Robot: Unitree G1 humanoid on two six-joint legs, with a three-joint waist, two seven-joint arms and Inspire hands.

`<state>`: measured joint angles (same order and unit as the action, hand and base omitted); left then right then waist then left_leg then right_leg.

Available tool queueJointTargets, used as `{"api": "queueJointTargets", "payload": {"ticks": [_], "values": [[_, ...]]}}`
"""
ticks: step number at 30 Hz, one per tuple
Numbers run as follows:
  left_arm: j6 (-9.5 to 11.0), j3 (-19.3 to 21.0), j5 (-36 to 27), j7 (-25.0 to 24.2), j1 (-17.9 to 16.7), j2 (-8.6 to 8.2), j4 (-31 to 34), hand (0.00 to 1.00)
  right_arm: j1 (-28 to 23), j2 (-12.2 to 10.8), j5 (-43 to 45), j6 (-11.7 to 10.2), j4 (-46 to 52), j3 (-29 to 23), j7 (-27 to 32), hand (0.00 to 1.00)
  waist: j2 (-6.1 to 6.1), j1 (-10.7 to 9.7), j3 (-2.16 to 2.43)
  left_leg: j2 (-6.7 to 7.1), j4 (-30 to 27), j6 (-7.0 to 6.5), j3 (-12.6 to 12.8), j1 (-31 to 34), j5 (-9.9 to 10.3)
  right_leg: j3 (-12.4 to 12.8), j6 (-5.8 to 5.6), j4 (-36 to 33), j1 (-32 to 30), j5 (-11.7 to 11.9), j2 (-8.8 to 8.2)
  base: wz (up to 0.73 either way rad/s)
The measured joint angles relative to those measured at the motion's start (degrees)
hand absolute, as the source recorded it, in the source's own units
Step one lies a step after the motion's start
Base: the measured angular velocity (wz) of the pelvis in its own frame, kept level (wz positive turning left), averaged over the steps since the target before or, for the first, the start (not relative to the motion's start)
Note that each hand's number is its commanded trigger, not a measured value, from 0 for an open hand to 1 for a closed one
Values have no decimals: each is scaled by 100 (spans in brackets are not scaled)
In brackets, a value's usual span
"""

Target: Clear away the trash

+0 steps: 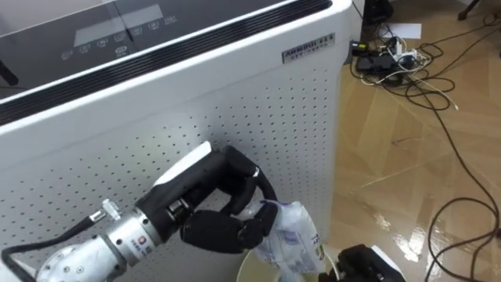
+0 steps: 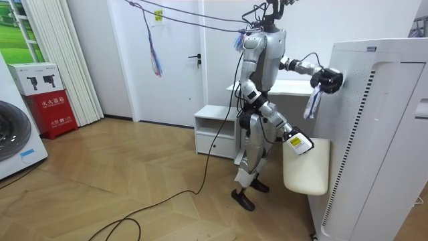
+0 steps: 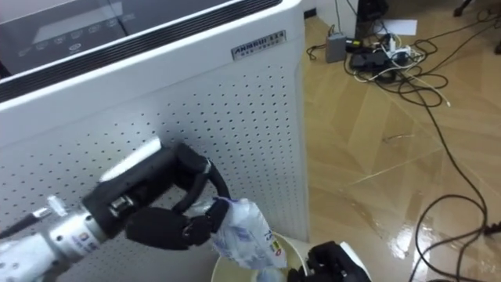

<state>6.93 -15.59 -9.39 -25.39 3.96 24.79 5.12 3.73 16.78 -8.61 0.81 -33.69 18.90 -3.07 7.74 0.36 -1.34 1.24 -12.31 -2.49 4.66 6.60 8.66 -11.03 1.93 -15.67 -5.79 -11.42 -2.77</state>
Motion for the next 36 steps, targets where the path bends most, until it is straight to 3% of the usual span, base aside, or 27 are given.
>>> {"api": "queueJointTargets", "payload": {"ticks": [7, 11, 20, 27, 36], "values": [[-9, -189, -54, 1, 26, -197, -217, 100, 109, -137, -11, -85, -114, 10, -20, 100, 26, -80, -10, -2, -83, 0, 2, 291, 0, 32, 5, -109, -319, 3, -18, 0], [5, -555, -125, 16, 56, -417, -870, 100, 382, -185, 2, -137, -440, 13, -1, 100, 111, -175, -59, -1, -96, -1, 3, 310, 0, 37, 5, -139, -351, 3, -21, 0], [3, -738, -187, -6, 57, -520, -1219, 100, 427, -161, -7, -202, -440, 5, 53, 100, 112, -167, -60, -9, -209, -6, 65, 663, -17, 110, 30, -317, -754, -17, -31, -3], [-51, -733, -237, -168, 53, -521, -1254, 100, 472, -158, 5, -207, -440, 6, 26, 100, 104, -156, -57, -3, -231, -6, 175, 778, -17, 262, 30, -512, -1003, -55, -47, -9], [-66, -717, -229, -238, 16, -519, -1257, 100, 470, -151, 5, -207, -445, 7, -26, 100, 63, -137, -60, 6, -330, -6, 177, 785, -16, 263, 51, -604, -1028, -98, -74, 0]]}}
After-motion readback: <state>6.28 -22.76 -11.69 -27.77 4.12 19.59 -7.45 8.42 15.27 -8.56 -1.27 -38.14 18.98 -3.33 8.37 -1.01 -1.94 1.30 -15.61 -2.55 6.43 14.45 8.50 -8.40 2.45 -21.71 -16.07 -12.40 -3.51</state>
